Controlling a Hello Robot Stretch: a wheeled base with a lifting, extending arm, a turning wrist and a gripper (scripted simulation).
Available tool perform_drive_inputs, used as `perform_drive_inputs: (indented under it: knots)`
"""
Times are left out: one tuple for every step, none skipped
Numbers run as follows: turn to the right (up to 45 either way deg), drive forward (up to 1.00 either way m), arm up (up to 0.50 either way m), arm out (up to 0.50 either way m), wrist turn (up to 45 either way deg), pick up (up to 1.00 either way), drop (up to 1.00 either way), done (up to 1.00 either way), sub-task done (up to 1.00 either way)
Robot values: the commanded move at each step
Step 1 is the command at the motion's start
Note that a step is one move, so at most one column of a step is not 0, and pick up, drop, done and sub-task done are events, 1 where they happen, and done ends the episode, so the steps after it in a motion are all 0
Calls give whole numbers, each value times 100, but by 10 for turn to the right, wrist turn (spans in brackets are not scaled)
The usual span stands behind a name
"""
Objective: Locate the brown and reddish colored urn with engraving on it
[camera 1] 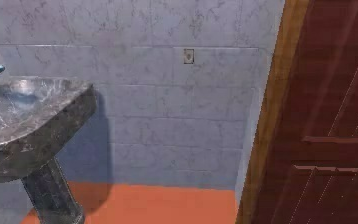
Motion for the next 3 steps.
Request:
perform_drive_inputs:
  knots:
    - [30,0,0,0,0,0,0,0,0]
    - [0,30,0,0,0,0,0,0,0]
    - [450,0,0,0,0,0,0,0,0]
